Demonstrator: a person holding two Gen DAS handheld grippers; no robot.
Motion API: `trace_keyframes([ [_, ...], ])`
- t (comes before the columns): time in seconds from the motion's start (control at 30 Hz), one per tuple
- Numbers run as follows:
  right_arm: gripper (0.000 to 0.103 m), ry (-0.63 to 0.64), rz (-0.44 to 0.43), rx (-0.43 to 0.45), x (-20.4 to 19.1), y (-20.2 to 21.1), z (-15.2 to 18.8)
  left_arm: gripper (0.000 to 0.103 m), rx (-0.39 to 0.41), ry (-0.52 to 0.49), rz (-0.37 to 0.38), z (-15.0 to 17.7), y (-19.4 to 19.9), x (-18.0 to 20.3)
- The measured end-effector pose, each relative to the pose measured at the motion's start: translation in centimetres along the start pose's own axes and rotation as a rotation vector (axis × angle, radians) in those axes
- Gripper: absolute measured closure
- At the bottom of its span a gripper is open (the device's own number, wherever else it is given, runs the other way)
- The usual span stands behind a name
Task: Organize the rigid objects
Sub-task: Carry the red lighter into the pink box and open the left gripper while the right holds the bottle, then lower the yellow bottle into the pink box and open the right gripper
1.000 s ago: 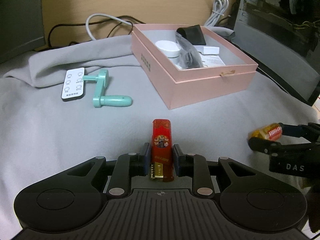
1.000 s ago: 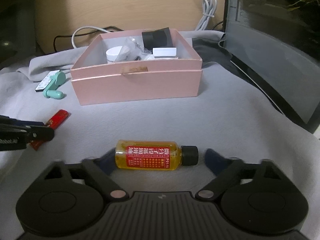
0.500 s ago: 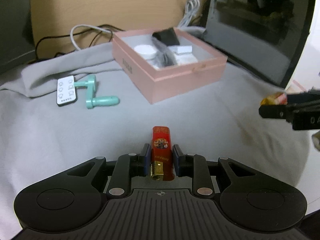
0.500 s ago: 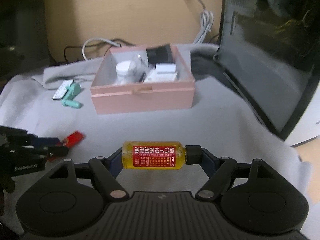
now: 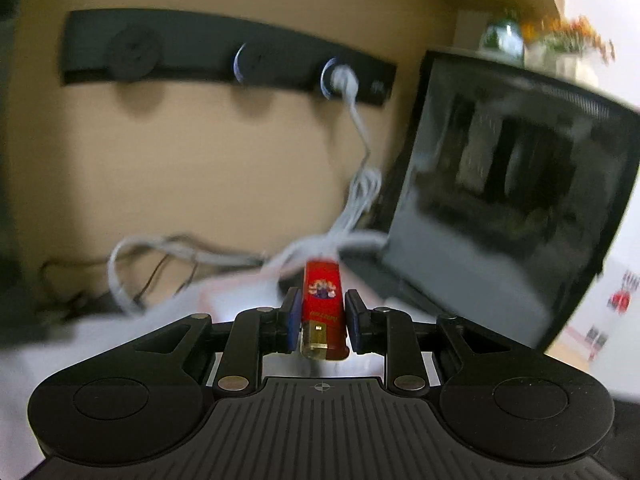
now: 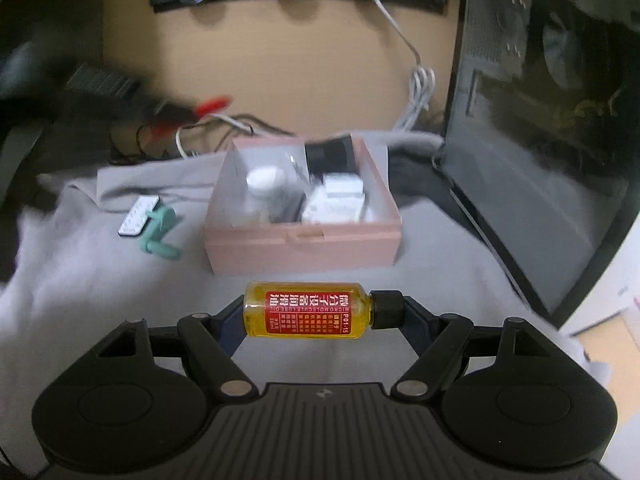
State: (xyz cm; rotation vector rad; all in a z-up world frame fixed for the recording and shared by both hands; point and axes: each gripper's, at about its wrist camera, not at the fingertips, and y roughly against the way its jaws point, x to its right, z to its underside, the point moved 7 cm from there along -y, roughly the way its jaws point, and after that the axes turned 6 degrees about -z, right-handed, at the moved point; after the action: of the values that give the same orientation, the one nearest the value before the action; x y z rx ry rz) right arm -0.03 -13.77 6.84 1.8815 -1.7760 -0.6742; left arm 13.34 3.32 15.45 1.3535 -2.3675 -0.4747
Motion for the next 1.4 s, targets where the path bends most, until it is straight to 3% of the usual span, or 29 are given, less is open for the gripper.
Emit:
trace_keyframes([
  [0.1, 0.025, 0.002, 0.018, 0.011, -0.1, 0.0, -0.4, 0.076, -0.036, 0.093, -0.022, -0.2, -3.9, -1.0],
  [0.2, 0.025, -0.003, 0.03, -0.011, -0.1, -0.3, 0.2, 0.076, -0.035, 0.046, -0.076, 1.1, -5.7, -0.8],
  [0.27, 0.025, 0.005, 0.041, -0.028, 0.0, -0.3, 0.9, 0.076, -0.08, 0.065, -0.095, 2.3, -6.1, -1.4],
  [0.4, 0.025, -0.004, 0.056, -0.069, 0.8, -0.5, 2.1, 0.076, -0.169, 0.179, -0.071, 5.2, -4.5, -3.7],
  [0.57, 0.025, -0.006, 0.058, -0.09, 1.6, -1.4, 1.7, 0.076, -0.245, 0.216, -0.119, 10.8, 0.1, -6.7],
  [0.7, 0.025, 0.042, 0.053, -0.004, 1.9, -1.8, -2.8, 0.076, -0.29, 0.289, -0.178, 14.1, 3.8, -10.0],
  [0.9, 0.025, 0.068, 0.035, 0.178, 1.7, -3.9, -13.9, 0.076, -0.284, 0.351, -0.298, 15.4, 7.0, -13.3],
  [1.03, 0.018, 0.059, 0.037, 0.174, 1.2, -6.8, -17.1, 0.076, -0.297, 0.366, -0.378, 16.2, 8.2, -15.4],
  [1.2, 0.018, 0.055, -0.029, 0.082, -1.0, -8.3, -13.8, 0.076, -0.305, 0.403, -0.418, 17.1, 8.5, -17.5],
  [1.4, 0.018, 0.22, -0.056, -0.034, -4.8, -8.1, -4.9, 0.076, -0.274, 0.343, -0.357, 15.8, 6.6, -16.0],
])
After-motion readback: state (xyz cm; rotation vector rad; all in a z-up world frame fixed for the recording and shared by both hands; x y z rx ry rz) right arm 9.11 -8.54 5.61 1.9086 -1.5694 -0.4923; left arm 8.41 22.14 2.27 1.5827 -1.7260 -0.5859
